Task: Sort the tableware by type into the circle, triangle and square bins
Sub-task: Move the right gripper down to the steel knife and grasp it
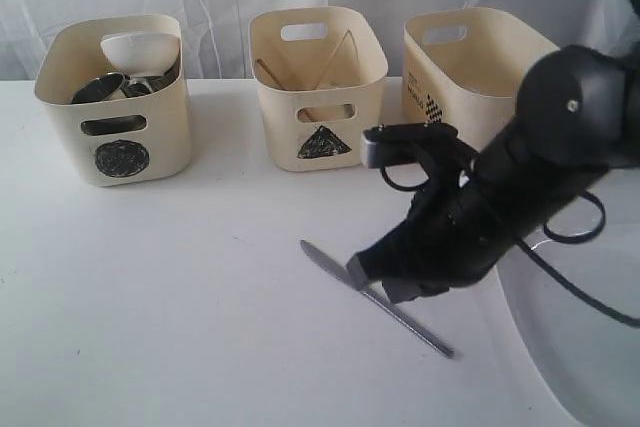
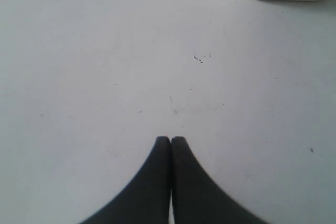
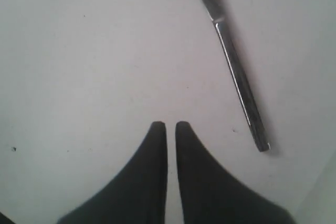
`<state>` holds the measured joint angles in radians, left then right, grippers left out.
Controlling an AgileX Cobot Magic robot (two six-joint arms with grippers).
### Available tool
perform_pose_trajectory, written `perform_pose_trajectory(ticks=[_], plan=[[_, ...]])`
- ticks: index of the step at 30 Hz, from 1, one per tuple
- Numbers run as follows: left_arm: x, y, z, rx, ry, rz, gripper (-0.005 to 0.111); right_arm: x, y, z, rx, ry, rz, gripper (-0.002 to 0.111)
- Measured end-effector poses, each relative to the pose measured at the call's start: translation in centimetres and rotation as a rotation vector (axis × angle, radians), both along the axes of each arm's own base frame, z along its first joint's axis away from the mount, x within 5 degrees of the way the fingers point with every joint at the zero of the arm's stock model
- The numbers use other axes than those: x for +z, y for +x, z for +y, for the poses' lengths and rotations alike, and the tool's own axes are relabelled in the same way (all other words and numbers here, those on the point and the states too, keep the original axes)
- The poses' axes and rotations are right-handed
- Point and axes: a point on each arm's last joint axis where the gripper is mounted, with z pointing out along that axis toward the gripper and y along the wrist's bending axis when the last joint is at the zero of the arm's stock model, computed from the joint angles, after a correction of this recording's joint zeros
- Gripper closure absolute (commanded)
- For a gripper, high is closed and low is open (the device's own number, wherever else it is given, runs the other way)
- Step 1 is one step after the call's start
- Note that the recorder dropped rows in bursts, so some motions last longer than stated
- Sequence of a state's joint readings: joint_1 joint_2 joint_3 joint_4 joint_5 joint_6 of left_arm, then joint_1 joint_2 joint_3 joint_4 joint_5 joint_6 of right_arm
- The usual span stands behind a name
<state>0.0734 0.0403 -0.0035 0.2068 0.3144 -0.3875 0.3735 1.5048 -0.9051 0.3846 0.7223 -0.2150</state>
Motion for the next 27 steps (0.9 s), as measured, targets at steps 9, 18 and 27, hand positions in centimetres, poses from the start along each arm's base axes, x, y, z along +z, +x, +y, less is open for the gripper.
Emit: perform_pose_trajectory(ticks=[9,18,27], plan=[[0.0,0.0,0.0,0.000,0.000,0.000,0.107,-1.0,-4.1,-1.6,-0.003,-0.001,-0.027,0.101],[0.0,0.0,0.0,0.000,0.000,0.000,0.107,-0.8,-3.1,-1.6,-0.046,0.020,-0.154,0.101],[0.0,0.0,0.0,0.000,0.000,0.000,0.107,-0.7,-2.8,-1.6,0.204,-0.075,-0.298,0.083]])
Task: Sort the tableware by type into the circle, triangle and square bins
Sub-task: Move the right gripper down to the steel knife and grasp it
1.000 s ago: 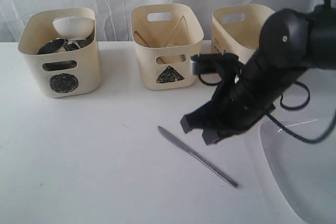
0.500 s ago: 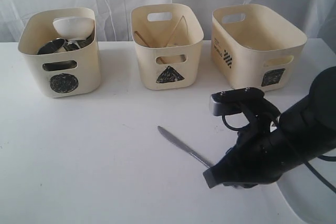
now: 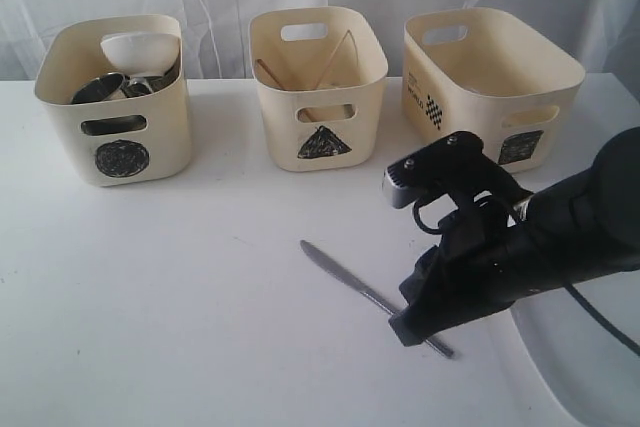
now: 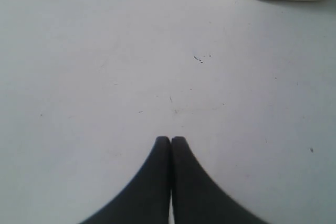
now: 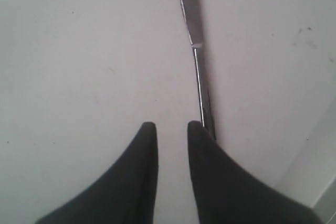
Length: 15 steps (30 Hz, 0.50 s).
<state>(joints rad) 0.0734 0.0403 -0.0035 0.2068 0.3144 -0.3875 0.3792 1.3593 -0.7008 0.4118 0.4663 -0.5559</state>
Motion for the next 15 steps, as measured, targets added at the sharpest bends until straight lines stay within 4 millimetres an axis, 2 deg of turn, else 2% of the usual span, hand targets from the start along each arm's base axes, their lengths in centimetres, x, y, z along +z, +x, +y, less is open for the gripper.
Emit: perform_pose_trajectory(ticks=[6,12,15], plan=[[0.00,0.00,0.00,0.000,0.000,0.000,0.107,0.05,0.09,0.00,0.055,-0.029,-0.036,0.082],[0.00,0.00,0.00,0.000,0.000,0.000,0.107,0.43,0.77,-0.04,0.033,-0.025,-0.120,0.066],[0.00,0.00,0.00,0.000,0.000,0.000,0.107,0.29,0.89,-0.02,0.032,-0.027,-0.121,0.065]])
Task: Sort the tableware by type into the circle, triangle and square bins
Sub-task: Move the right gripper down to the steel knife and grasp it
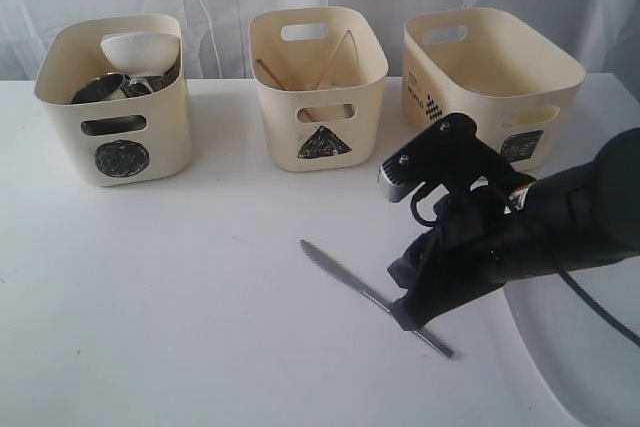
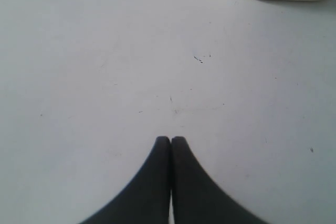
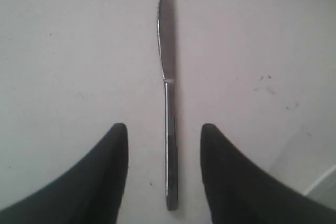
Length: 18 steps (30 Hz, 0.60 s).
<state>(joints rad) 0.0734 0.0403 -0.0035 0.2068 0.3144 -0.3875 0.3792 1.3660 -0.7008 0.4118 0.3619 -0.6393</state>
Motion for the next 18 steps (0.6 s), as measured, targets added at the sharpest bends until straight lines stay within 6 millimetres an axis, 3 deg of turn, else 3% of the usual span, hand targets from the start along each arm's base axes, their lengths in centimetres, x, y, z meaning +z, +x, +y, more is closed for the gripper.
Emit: perform_pose_trajectory(ticks=[4,10,13,18], plan=[[0.0,0.0,0.0,0.000,0.000,0.000,0.107,-1.4,0.9,0.4,0.007,-0.025,0.050,0.065],[0.0,0.0,0.0,0.000,0.000,0.000,0.107,-3.2,5.2,2.4,0.047,-0.051,0.161,0.065],[0.0,0.0,0.0,0.000,0.000,0.000,0.107,-4.9,6.7,3.1,0.058,-0.067,0.228,0.065],[0.0,0.0,0.0,0.000,0.000,0.000,0.107,-7.9,7.0,3.2,0.093,-0.132,0.322,0.065]])
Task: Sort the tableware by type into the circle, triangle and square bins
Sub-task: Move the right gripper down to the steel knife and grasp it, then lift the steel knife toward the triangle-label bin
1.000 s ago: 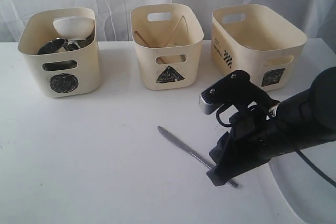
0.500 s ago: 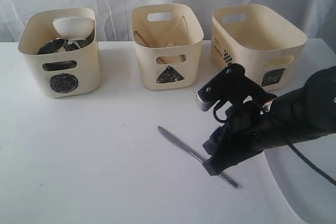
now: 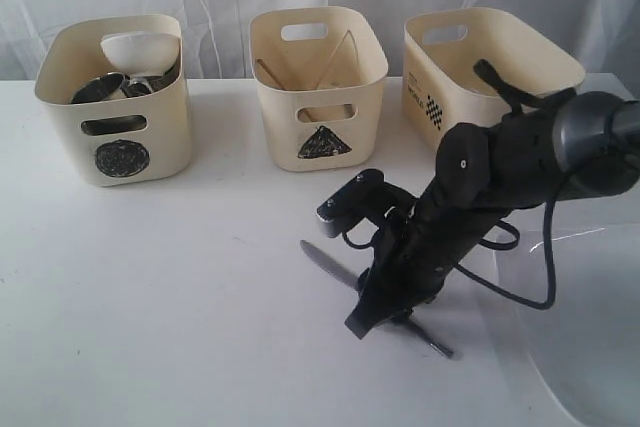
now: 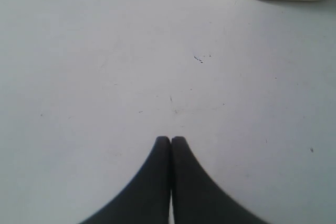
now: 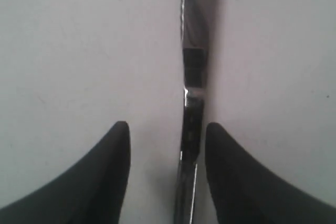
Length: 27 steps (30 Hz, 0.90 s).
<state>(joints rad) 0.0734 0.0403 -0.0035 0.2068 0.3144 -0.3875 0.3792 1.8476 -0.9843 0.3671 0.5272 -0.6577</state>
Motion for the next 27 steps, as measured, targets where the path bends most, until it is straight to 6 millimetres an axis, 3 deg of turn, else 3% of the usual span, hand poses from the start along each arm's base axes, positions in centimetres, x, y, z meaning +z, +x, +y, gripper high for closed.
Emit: perform_pose_trajectory(ticks=[3,8,24,27], plan=[[0.00,0.00,0.00,0.000,0.000,0.000,0.107,-0.75,0.39,-0.16,0.040,-0.046,-0.009,0.067],[0.00,0.00,0.00,0.000,0.000,0.000,0.107,-1.06,0.69,-0.15,0.048,-0.059,-0.011,0.089],[0.00,0.00,0.00,0.000,0.000,0.000,0.107,-1.07,0.53,-0.25,-0.010,-0.062,0.029,0.091],[0.00,0.00,0.00,0.000,0.000,0.000,0.107,-1.21,0.57,-0.28,-0.050,-0.060,0.042,0.097]])
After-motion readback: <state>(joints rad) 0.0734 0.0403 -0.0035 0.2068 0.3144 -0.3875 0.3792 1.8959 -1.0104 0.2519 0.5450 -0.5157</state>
